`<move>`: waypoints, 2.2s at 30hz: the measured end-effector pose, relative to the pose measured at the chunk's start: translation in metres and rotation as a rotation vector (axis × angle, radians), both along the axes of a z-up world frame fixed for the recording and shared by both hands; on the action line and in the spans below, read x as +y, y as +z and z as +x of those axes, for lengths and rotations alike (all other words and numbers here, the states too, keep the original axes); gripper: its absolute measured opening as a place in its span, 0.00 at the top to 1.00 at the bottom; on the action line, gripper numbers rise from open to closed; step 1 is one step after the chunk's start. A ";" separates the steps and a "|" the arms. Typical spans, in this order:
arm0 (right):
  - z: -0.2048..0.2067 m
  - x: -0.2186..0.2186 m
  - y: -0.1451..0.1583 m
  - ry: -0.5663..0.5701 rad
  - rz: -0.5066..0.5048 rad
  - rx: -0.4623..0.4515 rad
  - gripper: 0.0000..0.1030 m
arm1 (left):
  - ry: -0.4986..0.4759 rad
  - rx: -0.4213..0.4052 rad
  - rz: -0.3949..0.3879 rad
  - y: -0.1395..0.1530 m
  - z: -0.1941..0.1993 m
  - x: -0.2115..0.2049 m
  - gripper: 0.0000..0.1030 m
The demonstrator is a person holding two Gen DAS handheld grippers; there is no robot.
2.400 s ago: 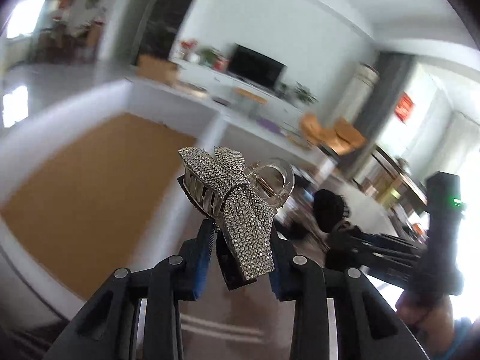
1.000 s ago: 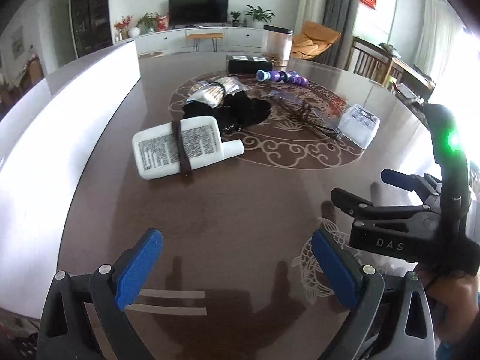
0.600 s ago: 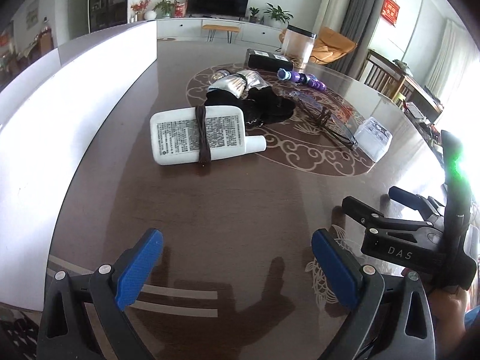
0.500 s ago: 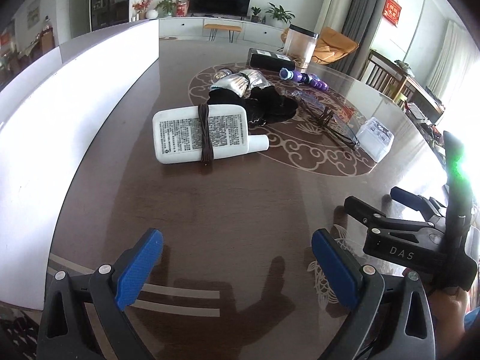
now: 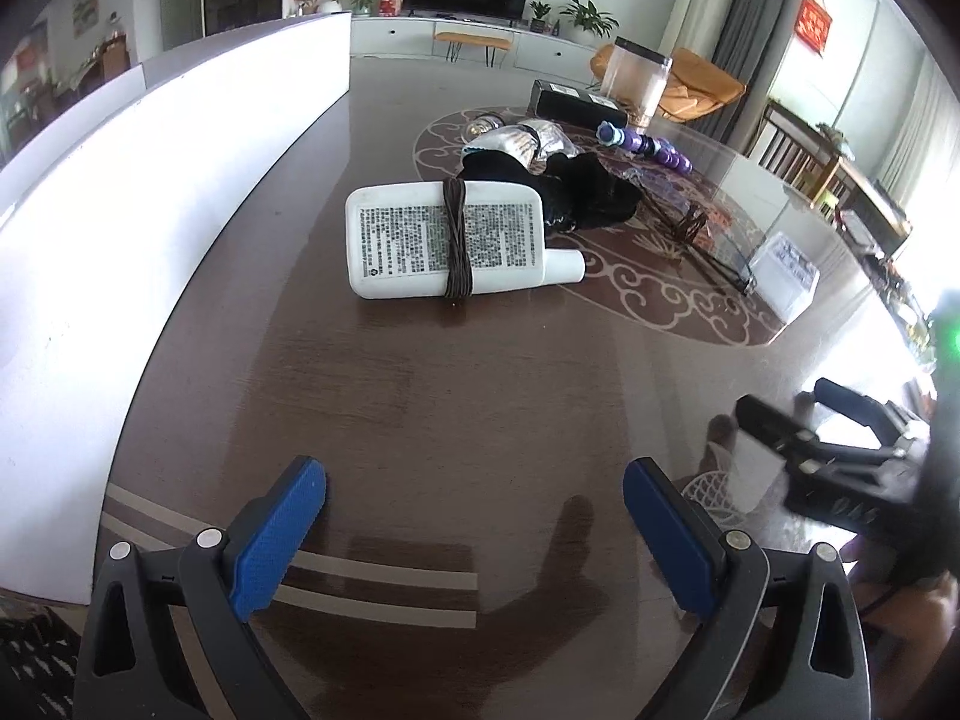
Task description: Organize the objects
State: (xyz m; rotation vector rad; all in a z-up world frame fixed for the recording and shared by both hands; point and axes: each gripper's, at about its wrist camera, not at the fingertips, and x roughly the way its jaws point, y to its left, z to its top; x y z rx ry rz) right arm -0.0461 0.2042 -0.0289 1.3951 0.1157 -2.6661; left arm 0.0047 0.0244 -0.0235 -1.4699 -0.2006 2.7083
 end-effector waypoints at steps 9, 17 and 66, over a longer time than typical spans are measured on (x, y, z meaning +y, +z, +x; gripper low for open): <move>-0.054 0.096 0.037 -0.310 -0.254 0.016 0.00 | 0.001 0.001 -0.034 0.000 -0.002 0.003 0.02; -0.141 0.109 0.011 -0.419 -0.182 -0.151 0.01 | 0.034 0.005 0.003 0.001 0.000 -0.008 0.02; 0.008 -0.005 -0.004 0.061 0.001 0.024 0.00 | 0.021 -0.010 -0.074 -0.003 -0.002 0.002 0.00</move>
